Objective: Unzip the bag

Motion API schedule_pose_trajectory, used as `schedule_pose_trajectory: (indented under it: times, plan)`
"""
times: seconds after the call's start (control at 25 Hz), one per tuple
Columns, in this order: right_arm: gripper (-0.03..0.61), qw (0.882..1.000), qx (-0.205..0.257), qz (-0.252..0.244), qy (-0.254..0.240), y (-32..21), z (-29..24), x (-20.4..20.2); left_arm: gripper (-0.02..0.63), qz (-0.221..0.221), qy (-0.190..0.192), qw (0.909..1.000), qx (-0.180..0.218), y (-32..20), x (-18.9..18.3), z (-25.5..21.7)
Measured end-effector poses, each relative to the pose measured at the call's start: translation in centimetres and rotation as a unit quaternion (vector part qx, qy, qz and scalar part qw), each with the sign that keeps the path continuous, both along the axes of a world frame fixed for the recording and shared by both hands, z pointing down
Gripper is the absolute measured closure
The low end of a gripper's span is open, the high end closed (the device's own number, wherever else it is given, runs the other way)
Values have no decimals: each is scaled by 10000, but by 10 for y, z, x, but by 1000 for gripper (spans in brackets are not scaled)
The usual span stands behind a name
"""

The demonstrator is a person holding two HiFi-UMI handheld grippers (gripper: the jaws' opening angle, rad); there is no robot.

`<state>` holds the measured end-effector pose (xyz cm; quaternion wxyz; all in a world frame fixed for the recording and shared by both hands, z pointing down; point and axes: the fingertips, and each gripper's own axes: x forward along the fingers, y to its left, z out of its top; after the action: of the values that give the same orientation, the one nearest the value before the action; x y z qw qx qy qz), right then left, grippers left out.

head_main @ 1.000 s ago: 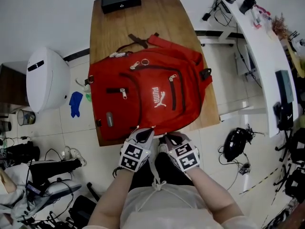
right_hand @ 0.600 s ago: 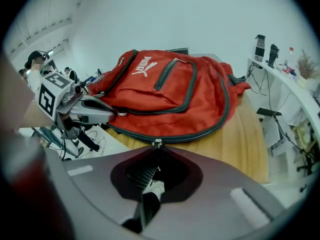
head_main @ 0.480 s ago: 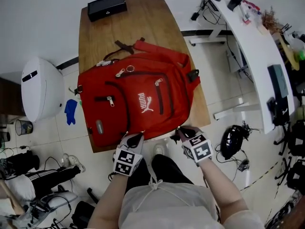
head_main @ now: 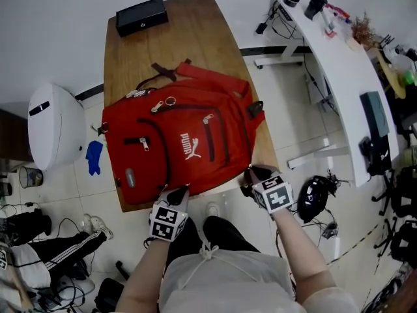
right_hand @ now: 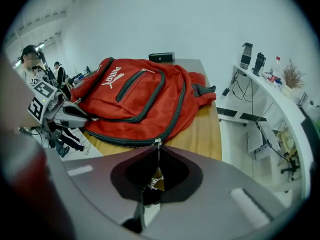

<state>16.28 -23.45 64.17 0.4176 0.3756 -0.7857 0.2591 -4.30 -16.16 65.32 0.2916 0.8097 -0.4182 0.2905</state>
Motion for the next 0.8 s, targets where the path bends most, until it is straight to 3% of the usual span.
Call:
schedule_pose_trajectory:
  times: [0.24, 0.68, 0.8]
  plan:
    - [566, 9994, 65, -182, 298, -10, 3, 7, 606, 58, -98, 9999, -51, 2, 1, 2]
    - [554, 9985, 369, -95, 392, -57, -13, 20, 607, 61, -14, 9998, -167, 1, 0, 3]
    - [542, 9991, 344, 62, 223, -58, -12, 20, 607, 62, -37, 9999, -152, 1, 0, 4]
